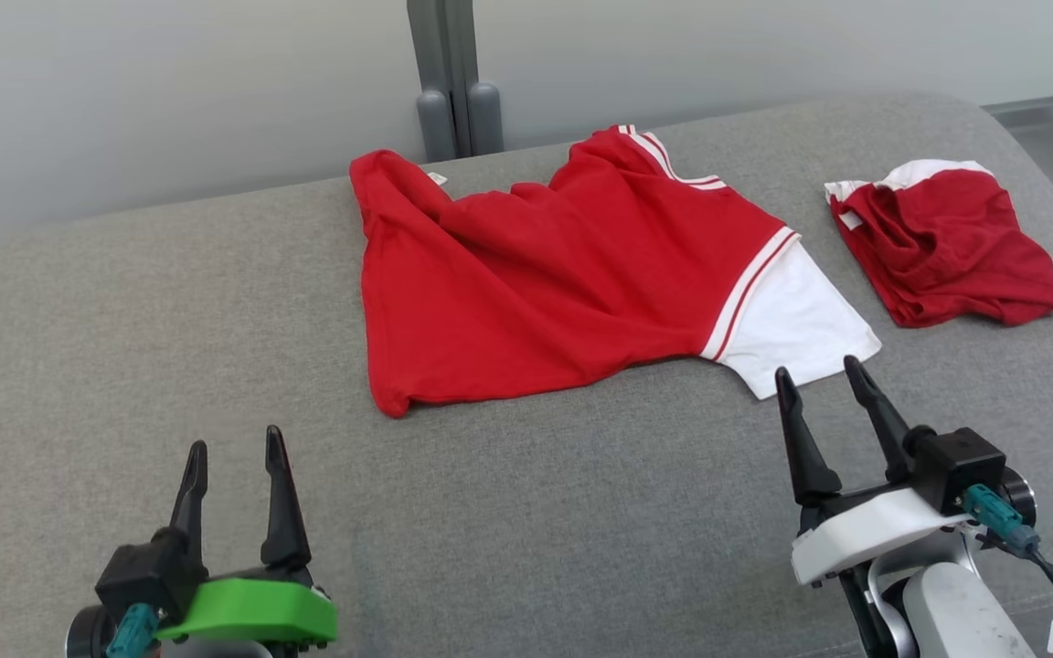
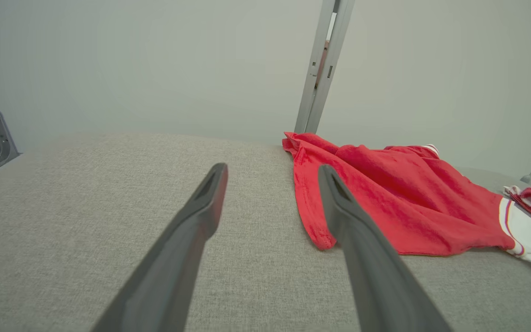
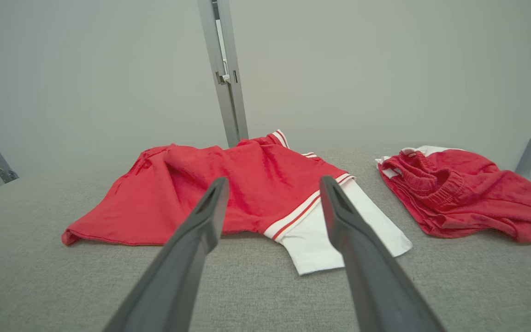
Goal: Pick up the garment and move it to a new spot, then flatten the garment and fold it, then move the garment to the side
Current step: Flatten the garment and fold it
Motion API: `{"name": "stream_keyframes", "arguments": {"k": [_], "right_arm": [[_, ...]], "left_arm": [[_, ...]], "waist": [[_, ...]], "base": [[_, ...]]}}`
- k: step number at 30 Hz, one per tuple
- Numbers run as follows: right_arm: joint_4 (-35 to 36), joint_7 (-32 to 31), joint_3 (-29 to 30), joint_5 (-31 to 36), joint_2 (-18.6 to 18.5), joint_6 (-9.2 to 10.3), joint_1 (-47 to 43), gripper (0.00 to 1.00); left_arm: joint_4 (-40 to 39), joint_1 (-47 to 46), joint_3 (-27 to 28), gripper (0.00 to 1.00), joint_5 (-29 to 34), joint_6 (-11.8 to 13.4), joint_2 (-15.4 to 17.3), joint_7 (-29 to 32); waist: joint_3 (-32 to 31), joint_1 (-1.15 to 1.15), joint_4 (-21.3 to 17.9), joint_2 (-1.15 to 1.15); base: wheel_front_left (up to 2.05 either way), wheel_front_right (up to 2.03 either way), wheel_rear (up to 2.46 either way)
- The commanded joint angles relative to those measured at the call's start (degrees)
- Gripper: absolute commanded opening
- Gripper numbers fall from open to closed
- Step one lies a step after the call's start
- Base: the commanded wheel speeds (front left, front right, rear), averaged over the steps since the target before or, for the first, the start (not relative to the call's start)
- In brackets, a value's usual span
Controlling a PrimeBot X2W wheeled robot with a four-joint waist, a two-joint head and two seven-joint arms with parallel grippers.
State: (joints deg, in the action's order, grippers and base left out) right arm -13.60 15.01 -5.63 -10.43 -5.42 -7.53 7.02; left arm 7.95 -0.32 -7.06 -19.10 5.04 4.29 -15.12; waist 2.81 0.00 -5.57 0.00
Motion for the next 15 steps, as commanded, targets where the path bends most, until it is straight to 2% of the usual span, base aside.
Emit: {"name": "stream_keyframes", "arguments": {"k": [1,15], "right_arm": [[-0.34,0.22,-0.74,0.34,0.22,0.09,-0.97,1.0],[-0.97,0.22,-2.04,1.47,2.23,0.09,-0.91,1.0]], "left_arm": [[-1.06,1.95,0.3,1.0,0.29,-0.12,-0.32,-0.01],[-1.84,6.0,-0.57,1.0,1.03,-0.27,-1.31,-0.01]], "waist": [[-1.91,0.0,1.62,0.0],[-2.89,0.0,2.41,0.0]], "base": [[0.0,0.0,0.0],[0.0,0.0,0.0]]}}
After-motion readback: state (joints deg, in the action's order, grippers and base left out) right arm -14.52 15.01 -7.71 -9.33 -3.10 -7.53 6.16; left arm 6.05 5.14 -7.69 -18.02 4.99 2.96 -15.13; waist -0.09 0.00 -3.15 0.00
